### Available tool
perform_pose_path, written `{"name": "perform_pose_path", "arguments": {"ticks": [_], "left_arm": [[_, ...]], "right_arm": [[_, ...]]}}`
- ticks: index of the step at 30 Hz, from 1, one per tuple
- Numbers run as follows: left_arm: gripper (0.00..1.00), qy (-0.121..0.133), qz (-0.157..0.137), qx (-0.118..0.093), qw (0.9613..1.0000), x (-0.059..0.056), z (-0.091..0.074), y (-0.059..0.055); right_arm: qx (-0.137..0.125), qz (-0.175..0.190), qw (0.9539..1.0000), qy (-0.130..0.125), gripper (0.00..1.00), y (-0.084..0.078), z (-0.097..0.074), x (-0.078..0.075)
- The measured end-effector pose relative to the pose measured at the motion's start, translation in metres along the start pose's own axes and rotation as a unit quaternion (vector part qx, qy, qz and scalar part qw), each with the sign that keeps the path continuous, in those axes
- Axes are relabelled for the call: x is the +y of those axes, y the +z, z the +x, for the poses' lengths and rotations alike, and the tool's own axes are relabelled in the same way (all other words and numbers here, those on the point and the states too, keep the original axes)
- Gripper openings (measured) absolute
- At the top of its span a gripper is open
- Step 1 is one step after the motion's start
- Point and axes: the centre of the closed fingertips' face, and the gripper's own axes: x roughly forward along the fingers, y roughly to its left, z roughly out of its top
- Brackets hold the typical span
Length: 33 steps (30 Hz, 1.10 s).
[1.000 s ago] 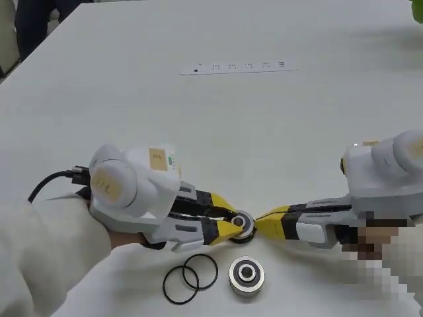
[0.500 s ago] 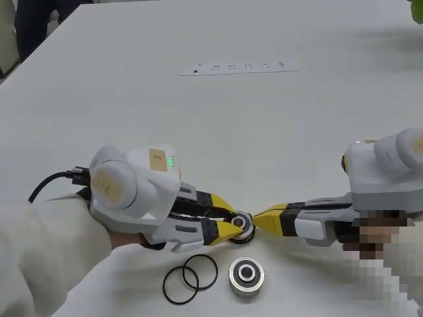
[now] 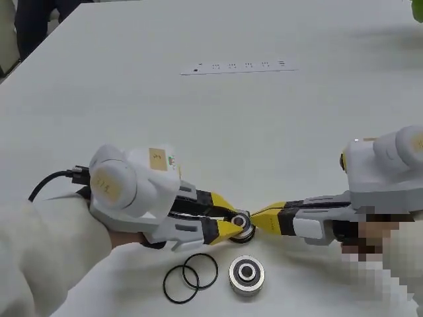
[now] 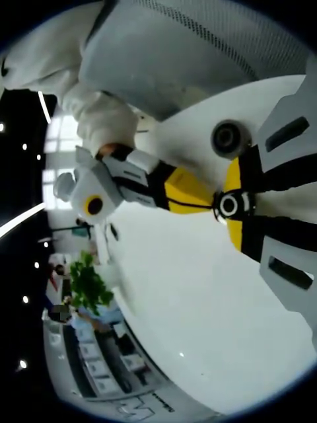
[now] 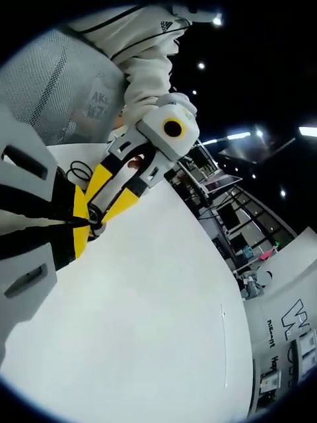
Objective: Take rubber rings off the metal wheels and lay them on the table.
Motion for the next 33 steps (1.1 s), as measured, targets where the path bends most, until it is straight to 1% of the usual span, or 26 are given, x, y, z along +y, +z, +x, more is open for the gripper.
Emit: {"name": "perform_pose_path", "arguments": {"ticks": [8, 14, 28, 29, 30, 31, 33], "left_arm": [[0.13, 0.0, 0.0, 0.0, 1.0, 0.0, 0.0, 0.0], [0.13, 0.0, 0.0, 0.0, 1.0, 0.0, 0.0, 0.0], [0.13, 0.001, 0.001, 0.0, 1.0, 0.0, 0.0, 0.0], [0.13, 0.001, 0.001, 0.0, 1.0, 0.0, 0.0, 0.0], [0.13, 0.001, 0.001, 0.0, 1.0, 0.0, 0.0, 0.0], [0.13, 0.001, 0.0, 0.0, 1.0, 0.0, 0.0, 0.0], [0.13, 0.002, 0.001, 0.0, 1.0, 0.0, 0.0, 0.0]], "right_arm": [[0.0, -0.005, 1.0, 0.0, 0.0, 0.0, 0.0, 0.001], [0.003, -0.017, 0.9999, -0.001, 0.0, 0.0, 0.001, 0.002], [0.002, -0.021, 0.9998, 0.005, 0.0, 0.001, 0.002, 0.006], [0.001, -0.02, 0.9997, 0.012, 0.0, 0.002, 0.003, 0.008], [-0.016, -0.018, 0.9995, 0.022, 0.0, 0.007, 0.004, 0.012], [-0.014, -0.013, 0.9997, 0.018, 0.0, 0.008, 0.003, 0.012], [-0.014, -0.029, 0.9994, 0.008, 0.0, 0.011, 0.004, 0.01]]}}
